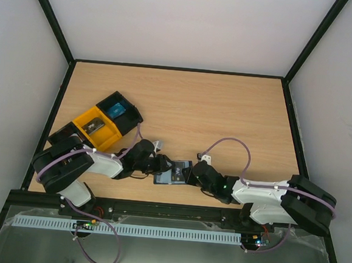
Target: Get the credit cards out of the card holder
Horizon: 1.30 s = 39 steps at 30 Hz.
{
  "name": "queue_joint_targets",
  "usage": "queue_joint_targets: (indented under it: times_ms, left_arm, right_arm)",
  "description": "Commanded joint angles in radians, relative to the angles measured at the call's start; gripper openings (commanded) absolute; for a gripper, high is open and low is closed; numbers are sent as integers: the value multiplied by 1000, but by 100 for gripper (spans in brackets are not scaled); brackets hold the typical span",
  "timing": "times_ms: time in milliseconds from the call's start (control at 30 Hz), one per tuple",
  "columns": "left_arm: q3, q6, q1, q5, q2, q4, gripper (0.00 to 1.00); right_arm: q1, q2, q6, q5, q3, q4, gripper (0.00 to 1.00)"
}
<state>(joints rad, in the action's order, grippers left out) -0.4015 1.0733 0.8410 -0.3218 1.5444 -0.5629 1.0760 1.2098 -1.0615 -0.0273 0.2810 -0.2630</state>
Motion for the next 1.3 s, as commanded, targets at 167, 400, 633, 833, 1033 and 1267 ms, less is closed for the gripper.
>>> queue_joint_targets:
  times_ms: [167,400,633,833,1033,1267]
  left_arm:
    - [16,-2,-3,-37,33,-42,41]
    - [13,4,4,-32,32,-43,39]
    - [-2,19,20,-35,67,-61,34]
    - [-6,20,21,-41,79,-72,22]
    - [0,13,21,-30,58,-63,7]
    - [16,7,20,-20,25,-57,3]
  right_arm:
    - [-5,45,-32,38,-86,-87,14]
    - [-5,43,-45,45,-111,-109,14]
    - [-5,68,-43,54,-109,-126,14]
    - [-5,86,-41,59,-108,-137,14]
    - [-5,94,-41,61,-106,-139,14]
    - [-5,97,-46,59,-109,-140,14]
